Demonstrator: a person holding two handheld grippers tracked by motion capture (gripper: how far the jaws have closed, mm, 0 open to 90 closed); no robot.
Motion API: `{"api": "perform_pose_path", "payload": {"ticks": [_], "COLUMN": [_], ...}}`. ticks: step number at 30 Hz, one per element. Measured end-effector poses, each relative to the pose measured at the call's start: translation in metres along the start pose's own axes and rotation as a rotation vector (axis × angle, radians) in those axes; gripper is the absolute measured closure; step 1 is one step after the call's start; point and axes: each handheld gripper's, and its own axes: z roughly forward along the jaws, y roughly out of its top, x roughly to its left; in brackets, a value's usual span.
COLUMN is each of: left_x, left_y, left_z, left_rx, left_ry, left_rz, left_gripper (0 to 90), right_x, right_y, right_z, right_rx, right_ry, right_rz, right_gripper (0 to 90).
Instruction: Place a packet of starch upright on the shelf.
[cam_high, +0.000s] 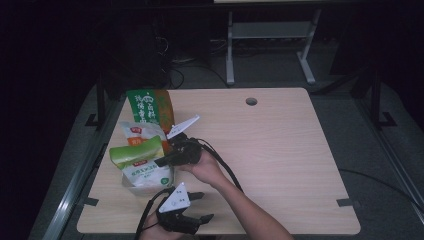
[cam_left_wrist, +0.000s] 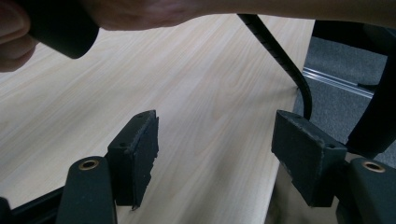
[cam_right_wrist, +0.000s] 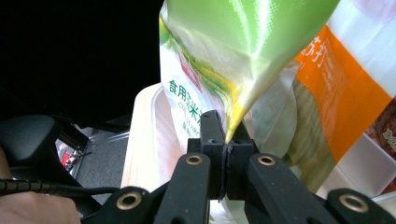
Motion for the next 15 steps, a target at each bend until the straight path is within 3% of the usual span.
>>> {"api": "perform_pose_path", "payload": {"ticks": [7, 14, 15], "left_x": [0.005, 0.008, 0.008], "left_y": [0.000, 0.001, 0.001], "left_z": [0.002, 0.006, 0.006], "left_rx": [0.001, 0.005, 0.008], "left_ry": [0.008, 0.012, 0.012], "left_rz": [-0.017, -0.015, -0.018], "left_gripper": [31.2, 31.0, 30.9], "right_x": [0.001, 0.000, -0.002], "right_y": [0.002, -0.001, -0.004], "right_z": [-0.009, -0.036, -0.046], "right_rx": [-0.012, -0.019, -0.033], "right_ry": [0.005, -0.035, -0.052], "right_rz": [-0.015, 0.001, 0.009], "right_gripper": [75.3, 62.8, 59.9]}}
